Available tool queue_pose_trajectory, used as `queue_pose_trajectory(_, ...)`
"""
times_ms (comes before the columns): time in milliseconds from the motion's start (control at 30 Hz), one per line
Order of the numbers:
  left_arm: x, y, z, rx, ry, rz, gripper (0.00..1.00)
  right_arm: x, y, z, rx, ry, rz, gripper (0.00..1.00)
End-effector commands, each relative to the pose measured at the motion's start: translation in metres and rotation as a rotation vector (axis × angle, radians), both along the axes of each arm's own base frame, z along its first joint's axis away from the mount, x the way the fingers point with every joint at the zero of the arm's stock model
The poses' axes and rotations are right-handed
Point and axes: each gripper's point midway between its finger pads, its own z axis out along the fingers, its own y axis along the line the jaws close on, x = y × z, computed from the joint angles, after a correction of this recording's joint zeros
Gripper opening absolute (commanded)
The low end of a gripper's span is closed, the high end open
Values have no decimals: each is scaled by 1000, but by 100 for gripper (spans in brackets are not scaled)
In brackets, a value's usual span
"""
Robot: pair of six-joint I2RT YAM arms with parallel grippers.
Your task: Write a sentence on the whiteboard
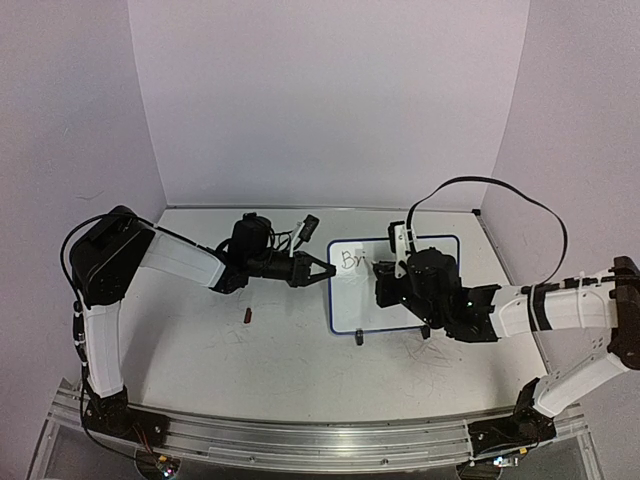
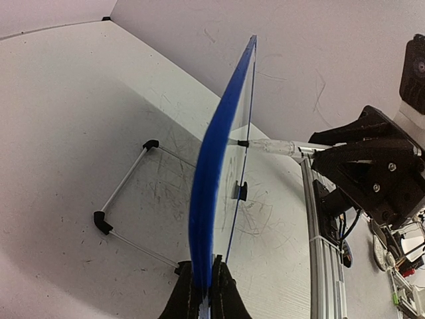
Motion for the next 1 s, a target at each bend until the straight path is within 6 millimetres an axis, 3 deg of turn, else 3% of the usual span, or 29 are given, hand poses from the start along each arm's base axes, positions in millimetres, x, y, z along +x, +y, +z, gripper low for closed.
queue_pose_trajectory(0,5,6,-14,78,27,47,0,7,-4,2,-1,-13,-48,0)
queue_pose_trajectory(633,4,7,-12,82,25,54,0,-13,-8,-20,-10,53,-22,0)
queue_pose_trajectory(967,4,8,-13,87,24,56,0,-13,-10,16,75,-8,-24,0)
